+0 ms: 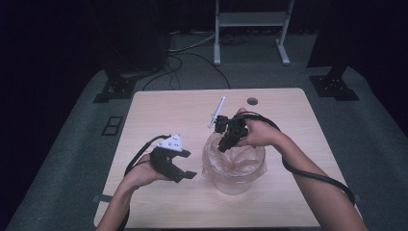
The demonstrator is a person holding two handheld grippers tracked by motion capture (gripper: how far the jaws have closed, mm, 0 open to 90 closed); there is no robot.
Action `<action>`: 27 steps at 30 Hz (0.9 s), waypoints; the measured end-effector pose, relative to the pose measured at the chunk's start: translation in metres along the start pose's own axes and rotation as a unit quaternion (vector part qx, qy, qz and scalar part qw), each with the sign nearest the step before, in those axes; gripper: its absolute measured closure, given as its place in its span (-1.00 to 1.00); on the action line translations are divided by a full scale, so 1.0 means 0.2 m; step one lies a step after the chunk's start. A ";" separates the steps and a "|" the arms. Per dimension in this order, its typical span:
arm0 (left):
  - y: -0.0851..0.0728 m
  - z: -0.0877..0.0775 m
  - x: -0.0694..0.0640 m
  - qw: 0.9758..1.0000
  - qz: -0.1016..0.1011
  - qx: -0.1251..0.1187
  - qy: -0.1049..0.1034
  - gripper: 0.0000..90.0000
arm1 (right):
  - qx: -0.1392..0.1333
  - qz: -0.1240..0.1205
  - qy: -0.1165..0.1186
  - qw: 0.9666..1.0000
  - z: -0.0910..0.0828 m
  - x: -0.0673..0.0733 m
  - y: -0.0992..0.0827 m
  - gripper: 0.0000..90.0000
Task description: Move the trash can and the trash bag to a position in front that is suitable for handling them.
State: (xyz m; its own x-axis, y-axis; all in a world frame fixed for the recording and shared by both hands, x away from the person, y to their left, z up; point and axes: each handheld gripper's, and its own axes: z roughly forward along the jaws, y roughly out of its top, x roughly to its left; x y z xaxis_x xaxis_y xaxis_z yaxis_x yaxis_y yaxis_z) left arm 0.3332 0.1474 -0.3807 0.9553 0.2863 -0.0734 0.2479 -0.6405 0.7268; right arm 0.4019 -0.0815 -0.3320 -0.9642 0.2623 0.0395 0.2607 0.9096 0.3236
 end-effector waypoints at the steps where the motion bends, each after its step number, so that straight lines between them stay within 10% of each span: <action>1: 0.00 0.00 0.00 1.000 0.000 -0.001 0.002 -0.58 | -0.003 0.002 -0.003 1.000 0.00 -0.01 0.01 0.63; 5: 0.00 -0.01 0.00 1.000 -0.006 -0.003 0.002 -0.59 | -0.019 0.012 0.005 1.000 0.00 -0.05 -0.01 0.43; 11: 0.02 -0.02 -0.01 1.000 -0.003 -0.001 0.002 -0.60 | -0.131 0.017 0.040 0.990 -0.18 0.02 -0.20 0.00; 19: 0.05 -0.04 0.00 1.000 -0.007 -0.011 0.009 -0.62 | -0.217 0.072 -0.004 0.973 -0.38 0.00 -0.51 -0.13; 27: 0.05 -0.01 0.01 1.000 -0.011 -0.001 0.008 -0.63 | -0.241 0.122 -0.027 0.962 -0.38 -0.08 -0.72 -0.22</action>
State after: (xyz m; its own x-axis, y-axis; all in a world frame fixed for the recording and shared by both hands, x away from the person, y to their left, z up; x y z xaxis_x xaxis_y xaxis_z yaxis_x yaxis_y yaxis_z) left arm 0.3377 0.1431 -0.3717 0.9468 0.3122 -0.0781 0.2686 -0.6330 0.7261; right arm 0.3755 -0.2410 -0.3078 -0.8701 0.4768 0.1246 0.4129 0.5673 0.7125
